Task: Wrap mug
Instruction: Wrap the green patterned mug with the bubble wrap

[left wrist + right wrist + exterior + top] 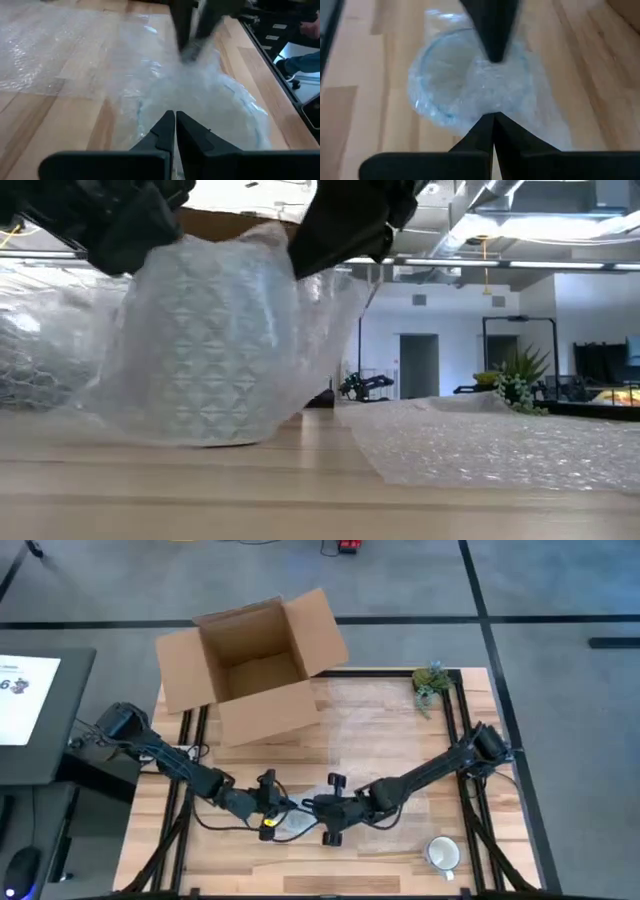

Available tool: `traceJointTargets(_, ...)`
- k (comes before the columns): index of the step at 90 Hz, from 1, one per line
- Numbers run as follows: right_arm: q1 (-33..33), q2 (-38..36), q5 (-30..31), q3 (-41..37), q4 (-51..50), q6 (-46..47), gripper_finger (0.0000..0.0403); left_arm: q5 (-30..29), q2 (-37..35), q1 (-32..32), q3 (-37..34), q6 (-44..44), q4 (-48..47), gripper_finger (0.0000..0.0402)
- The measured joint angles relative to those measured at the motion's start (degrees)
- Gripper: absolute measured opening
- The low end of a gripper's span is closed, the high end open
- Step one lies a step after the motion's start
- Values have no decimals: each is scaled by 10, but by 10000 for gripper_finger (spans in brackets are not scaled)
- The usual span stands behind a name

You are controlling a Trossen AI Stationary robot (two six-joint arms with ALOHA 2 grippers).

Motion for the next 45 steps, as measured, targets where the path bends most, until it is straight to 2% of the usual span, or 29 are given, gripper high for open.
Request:
traceJointTargets(27,0,3,-3,0,74,-40,0,4,2,14,-1,9,-2,0)
traceJointTargets(45,-8,4,-38,0,79,-37,0,4,2,14,-1,13,2,0)
